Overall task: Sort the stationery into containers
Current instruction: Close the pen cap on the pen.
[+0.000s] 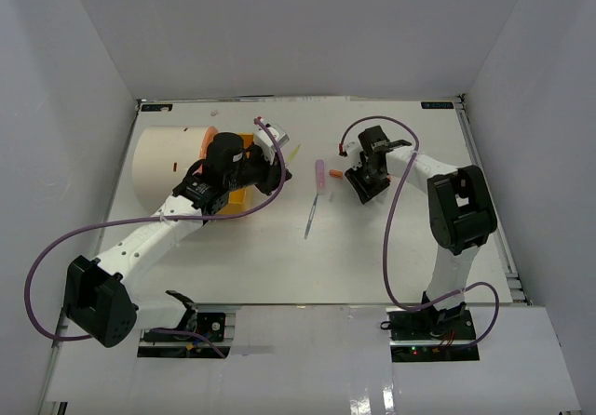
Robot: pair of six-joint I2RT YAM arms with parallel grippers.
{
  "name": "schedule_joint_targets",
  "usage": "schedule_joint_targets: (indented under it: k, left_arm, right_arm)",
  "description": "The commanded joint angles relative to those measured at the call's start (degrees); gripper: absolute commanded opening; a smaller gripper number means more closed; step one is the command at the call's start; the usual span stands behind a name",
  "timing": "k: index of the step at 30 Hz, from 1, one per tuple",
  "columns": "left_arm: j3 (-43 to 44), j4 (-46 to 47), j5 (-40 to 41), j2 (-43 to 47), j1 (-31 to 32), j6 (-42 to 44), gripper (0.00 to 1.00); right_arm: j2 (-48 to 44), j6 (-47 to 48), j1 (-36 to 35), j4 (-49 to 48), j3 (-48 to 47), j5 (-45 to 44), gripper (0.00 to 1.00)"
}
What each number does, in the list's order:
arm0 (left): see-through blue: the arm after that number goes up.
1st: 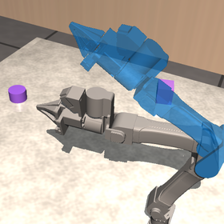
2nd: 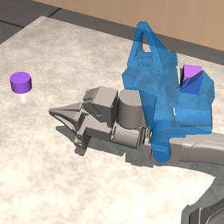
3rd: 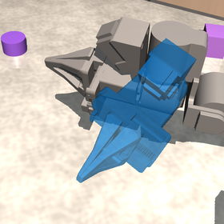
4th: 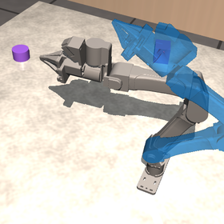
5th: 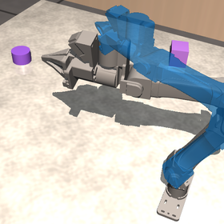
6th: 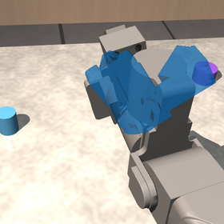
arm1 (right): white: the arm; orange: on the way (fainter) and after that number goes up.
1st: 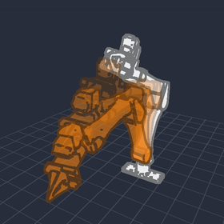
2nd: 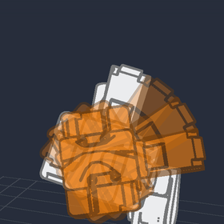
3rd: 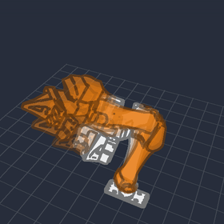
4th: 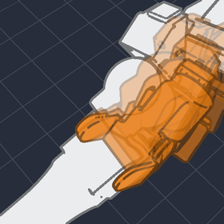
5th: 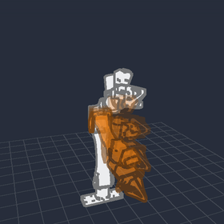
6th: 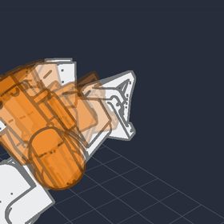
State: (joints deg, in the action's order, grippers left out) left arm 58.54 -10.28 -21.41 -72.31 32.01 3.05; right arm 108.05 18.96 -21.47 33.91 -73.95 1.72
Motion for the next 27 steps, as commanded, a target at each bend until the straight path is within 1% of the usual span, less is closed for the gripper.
schedule_joint_targets:
  k: [1, 9, 12, 14, 15, 16, 18, 19, 21, 24, 27]
  left_arm:
    - [-0.2, 0.5, 0.3, 2.3, 0.1, 0.6, 0.0]
    - [-0.2, 0.5, 0.2, 2.3, 0.1, 0.6, 0.0]
    - [-0.2, 0.5, 0.3, 2.2, 0.1, 0.6, 0.01]
    - [-0.2, 0.5, 0.1, 2.2, 0.1, 0.6, 0.01]
    - [-0.2, 0.5, 0.1, 2.2, 0.1, 0.6, 0.01]
    - [-0.2, 0.5, -0.1, 2.3, 0.1, 0.6, 0.01]
    - [-0.1, 0.6, -0.6, 2.2, 0.1, 0.6, 0.01]
    - [-0.1, 0.6, -0.7, 2.2, 0.1, 0.5, 0.01]
    - [-0.1, 0.7, -1.6, 2.3, 0.1, 0.1, 0.01]
    - [-0.5, 1.4, -2.4, 2.7, 0.1, -0.2, 0.01]
    - [-0.8, 2.5, -3.2, 2.9, 0.1, -0.9, 0.01]
  right_arm:
    - [1.1, 1.3, 0.1, 0.5, -2.6, 0.2, 0.46]
    - [2.7, 0.9, 0.1, 0.6, -2.2, -1.4, 0.41]
    - [3.0, 0.9, 0.1, 0.5, -1.7, -1.5, 0.36]
    - [2.9, 0.7, 0.0, 0.5, -1.4, -1.5, 0.29]
    - [2.9, 0.6, 0.0, 0.5, -1.4, -1.5, 0.23]
    - [2.4, 0.6, 0.0, 0.5, -1.3, -1.5, 0.19]
    - [1.6, 0.3, -0.1, 0.3, -0.8, -1.1, 0.15]
    - [0.2, 0.1, -0.1, 0.0, -0.6, -0.8, 0.11]
    - [-2.8, -0.9, -0.3, -0.8, 0.1, 0.6, 0.08]
    - [-7.2, -3.2, -1.0, -1.8, 0.7, 4.1, 0.08]
    - [-16.4, -6.6, -3.0, -5.4, 1.2, 6.8, 0.08]
